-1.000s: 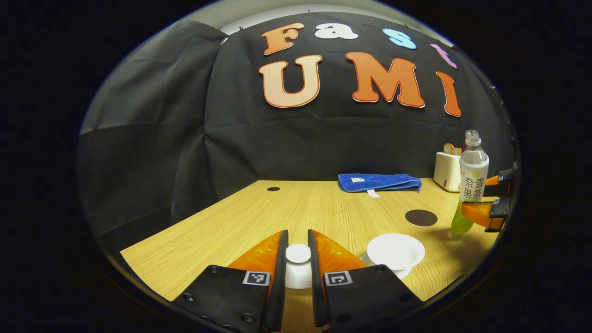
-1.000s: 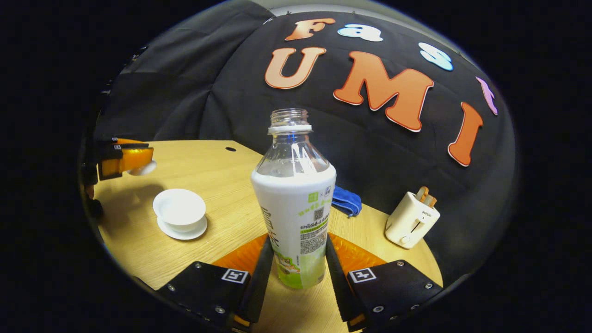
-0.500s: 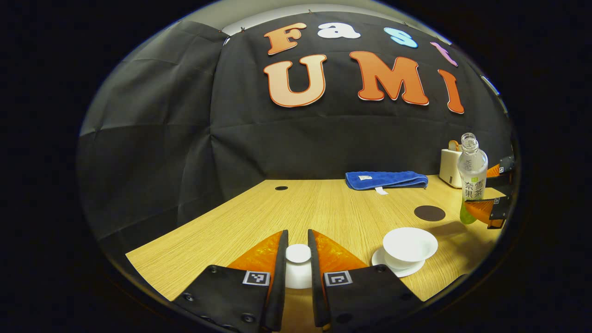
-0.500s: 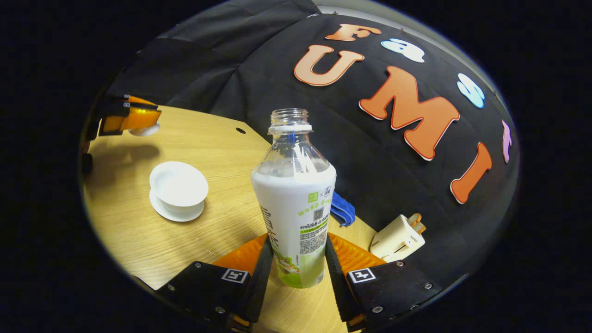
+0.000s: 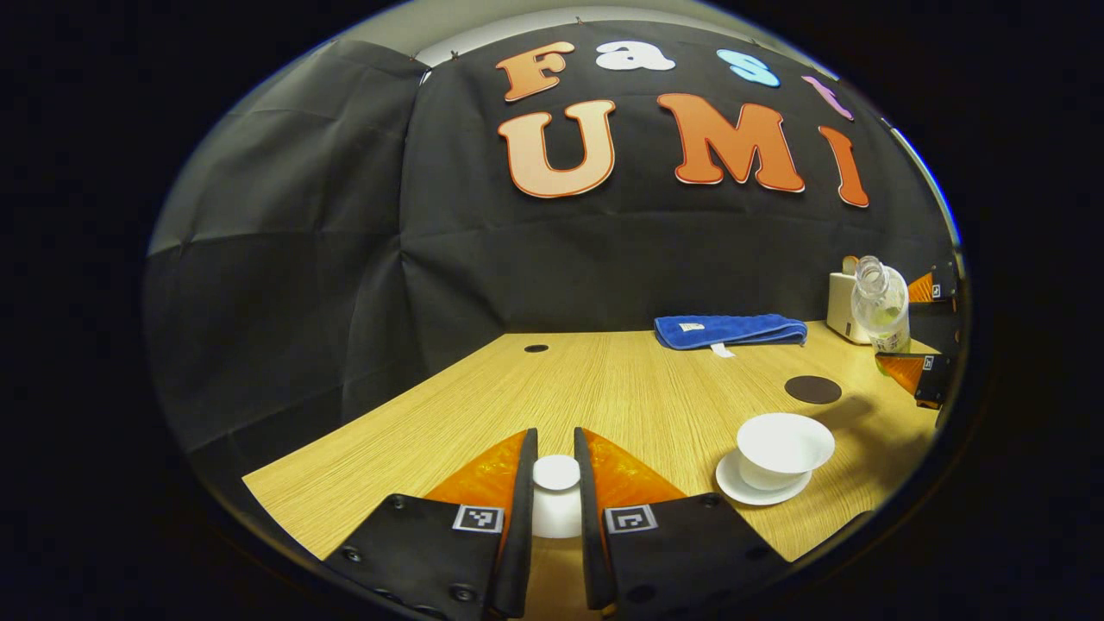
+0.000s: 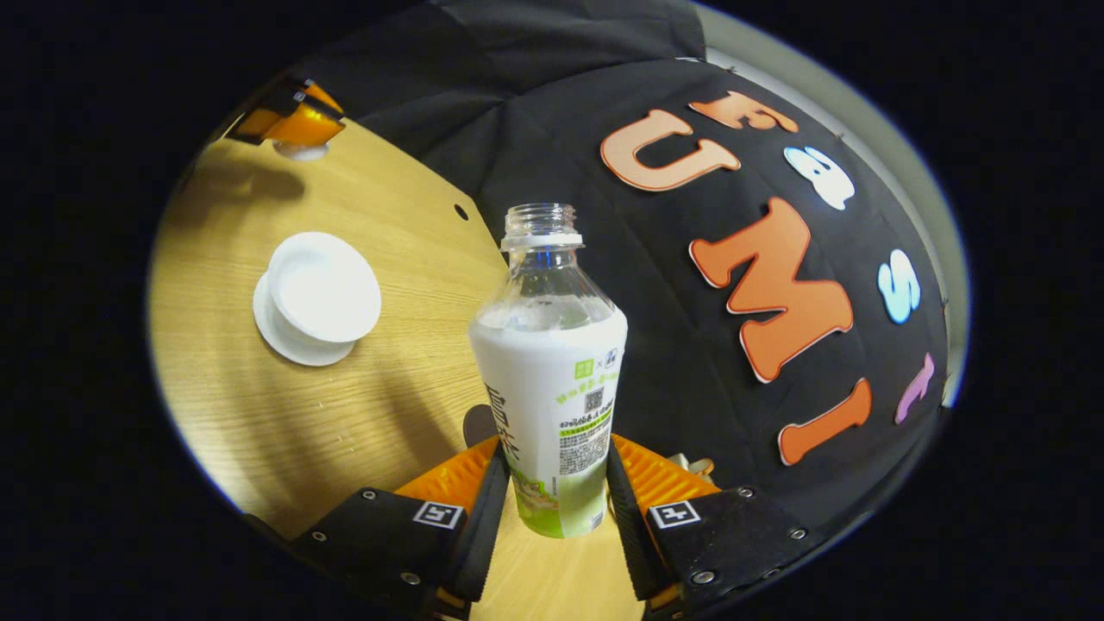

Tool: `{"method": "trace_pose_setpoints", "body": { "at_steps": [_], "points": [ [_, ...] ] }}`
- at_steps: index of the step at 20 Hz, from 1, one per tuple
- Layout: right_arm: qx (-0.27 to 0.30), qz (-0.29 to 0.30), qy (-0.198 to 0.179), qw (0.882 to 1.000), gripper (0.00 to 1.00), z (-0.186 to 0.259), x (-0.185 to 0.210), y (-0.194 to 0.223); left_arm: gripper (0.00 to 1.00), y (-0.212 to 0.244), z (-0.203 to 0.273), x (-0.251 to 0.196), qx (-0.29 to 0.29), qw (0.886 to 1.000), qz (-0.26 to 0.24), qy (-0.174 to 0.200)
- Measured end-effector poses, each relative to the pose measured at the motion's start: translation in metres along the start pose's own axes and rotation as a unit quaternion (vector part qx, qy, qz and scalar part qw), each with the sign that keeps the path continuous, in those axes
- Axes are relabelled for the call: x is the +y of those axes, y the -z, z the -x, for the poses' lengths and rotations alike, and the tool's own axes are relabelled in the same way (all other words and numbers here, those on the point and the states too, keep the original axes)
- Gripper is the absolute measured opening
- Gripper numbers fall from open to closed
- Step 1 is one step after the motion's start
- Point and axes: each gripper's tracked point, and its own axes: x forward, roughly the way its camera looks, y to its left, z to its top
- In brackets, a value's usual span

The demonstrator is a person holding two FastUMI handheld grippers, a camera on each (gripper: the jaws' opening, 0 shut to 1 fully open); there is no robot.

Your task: Open the teacup lid with one hand, grasp the water bottle and pour water into the teacup with the other hand; after pouring, place the water bottle on the coaster and then close the teacup lid.

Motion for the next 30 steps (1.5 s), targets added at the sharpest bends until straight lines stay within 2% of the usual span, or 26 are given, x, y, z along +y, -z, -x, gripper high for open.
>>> {"method": "trace_pose_setpoints", "body": {
  "at_steps": [4, 11, 13, 14, 15, 19, 21, 30],
  "points": [
    [-0.021, 0.058, -0.014, 0.998, 0.64, -0.002, 0.020, -0.010, 0.29, -0.002, 0.000, 0.007, -0.006, 1.000, 0.001, -0.006],
    [-0.039, 0.148, -0.008, 0.988, 0.64, -0.001, 0.026, -0.014, 0.30, -0.009, 0.006, 0.016, -0.015, 1.000, -0.009, -0.013],
    [-0.040, 0.171, -0.007, 0.984, 0.64, -0.003, 0.026, -0.013, 0.27, -0.008, 0.006, 0.015, -0.016, 1.000, -0.010, -0.014],
    [-0.041, 0.184, -0.003, 0.982, 0.67, -0.005, 0.025, -0.013, 0.29, -0.008, 0.007, 0.017, -0.016, 1.000, -0.011, -0.014],
    [-0.041, 0.197, 0.002, 0.980, 0.64, -0.005, 0.024, -0.013, 0.29, -0.008, 0.007, 0.017, -0.016, 1.000, -0.011, -0.014],
    [-0.050, 0.244, 0.034, 0.968, 0.63, -0.009, 0.018, -0.017, 0.27, -0.010, 0.013, 0.024, -0.018, 1.000, -0.012, -0.017],
    [-0.051, 0.254, 0.038, 0.965, 0.64, -0.012, 0.015, -0.018, 0.30, -0.011, 0.013, 0.027, -0.019, 1.000, -0.013, -0.018],
    [-0.067, 0.321, 0.062, 0.943, 0.64, -0.015, 0.009, -0.026, 0.29, -0.013, 0.016, 0.035, -0.021, 1.000, -0.011, -0.020]
  ]
}}
